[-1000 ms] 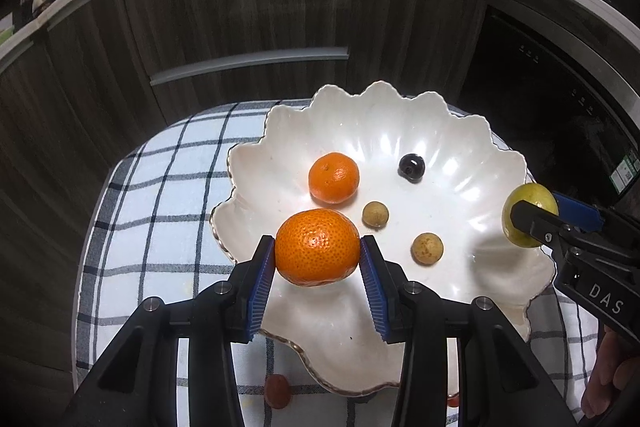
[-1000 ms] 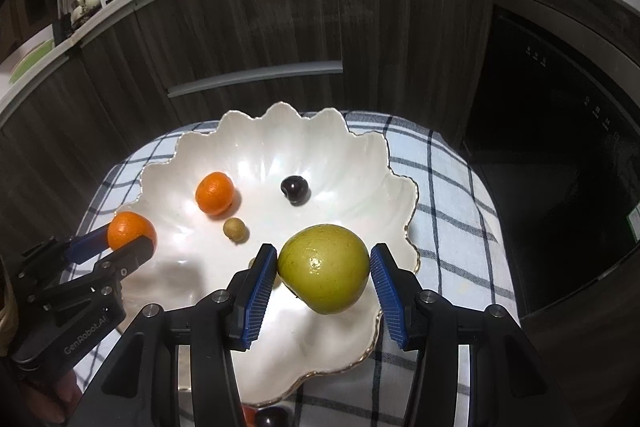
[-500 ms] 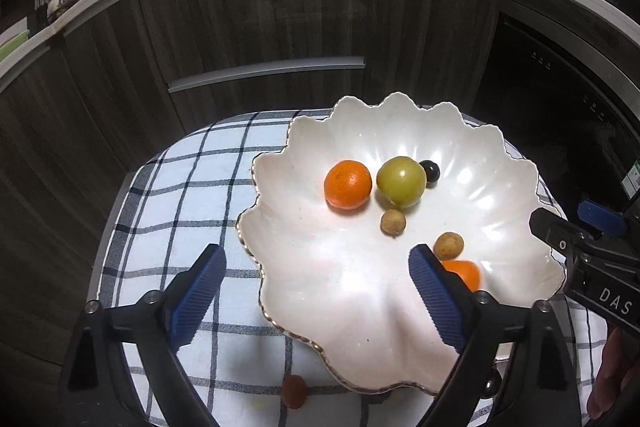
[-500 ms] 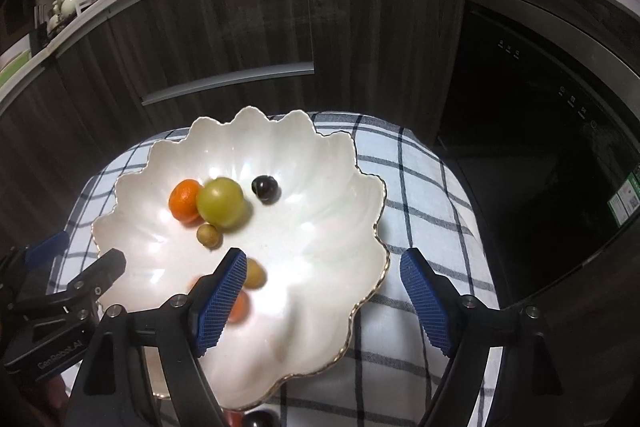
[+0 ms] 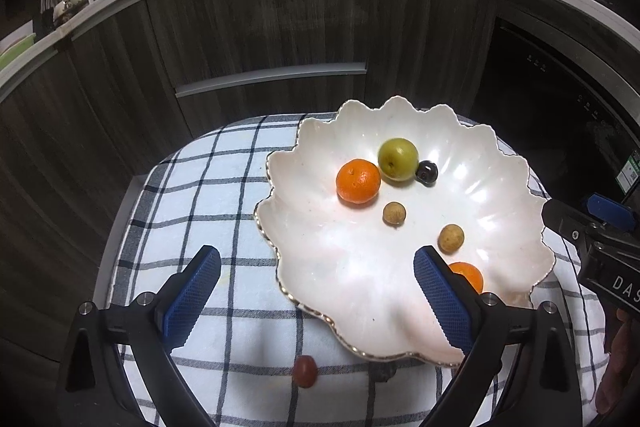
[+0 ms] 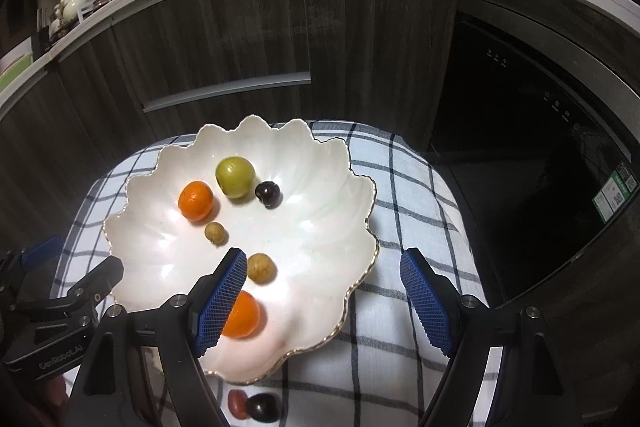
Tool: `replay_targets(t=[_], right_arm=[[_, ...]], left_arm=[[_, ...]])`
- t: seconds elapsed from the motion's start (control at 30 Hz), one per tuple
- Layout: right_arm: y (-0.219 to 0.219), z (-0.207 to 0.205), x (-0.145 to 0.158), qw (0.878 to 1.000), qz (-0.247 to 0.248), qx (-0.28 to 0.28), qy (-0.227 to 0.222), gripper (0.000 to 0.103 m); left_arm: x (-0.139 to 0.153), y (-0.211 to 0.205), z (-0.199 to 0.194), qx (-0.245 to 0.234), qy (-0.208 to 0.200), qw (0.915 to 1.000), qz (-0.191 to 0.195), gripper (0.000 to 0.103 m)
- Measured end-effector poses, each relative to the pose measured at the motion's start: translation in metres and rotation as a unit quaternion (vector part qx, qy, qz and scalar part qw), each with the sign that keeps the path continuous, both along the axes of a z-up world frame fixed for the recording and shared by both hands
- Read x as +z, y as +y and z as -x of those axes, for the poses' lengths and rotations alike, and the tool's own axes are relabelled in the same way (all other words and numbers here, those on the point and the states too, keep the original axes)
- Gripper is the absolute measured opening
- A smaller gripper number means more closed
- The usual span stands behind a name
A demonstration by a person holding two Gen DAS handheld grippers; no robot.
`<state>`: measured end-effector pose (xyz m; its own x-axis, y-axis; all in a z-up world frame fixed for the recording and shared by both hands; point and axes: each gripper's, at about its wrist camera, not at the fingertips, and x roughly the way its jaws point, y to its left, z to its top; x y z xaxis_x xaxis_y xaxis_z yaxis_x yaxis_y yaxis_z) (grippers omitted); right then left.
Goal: Organize fruits
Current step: 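Withdraw both open tools from the bowl toward the blueberry and dark plum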
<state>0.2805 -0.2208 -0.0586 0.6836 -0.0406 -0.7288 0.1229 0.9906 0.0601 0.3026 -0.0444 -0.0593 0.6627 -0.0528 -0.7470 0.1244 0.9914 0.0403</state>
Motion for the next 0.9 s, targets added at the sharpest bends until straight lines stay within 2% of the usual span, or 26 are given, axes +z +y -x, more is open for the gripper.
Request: replay_targets(t=[0.4,0.73,0.9], right_arm=[[0.009,0.027,0.006,1.0,-0.004,0.006,-0.02,0.08],[0.014,0.047,0.002,0.999,-0.008,0.015,-0.029,0.08],[0.018,0.058,-0.001,0.999,-0.002,0.018,-0.037,0.08]], left_arm=[[0.009,0.008,0.027,-0.006,-0.018,0.9998,-0.008,0.099],[0.003,0.012,0.05,-0.013,-0.024,0.9995,-0.014,0.099],[0.0,0.018,0.064,-0.005,-0.038,0.9993,-0.002,0.099]])
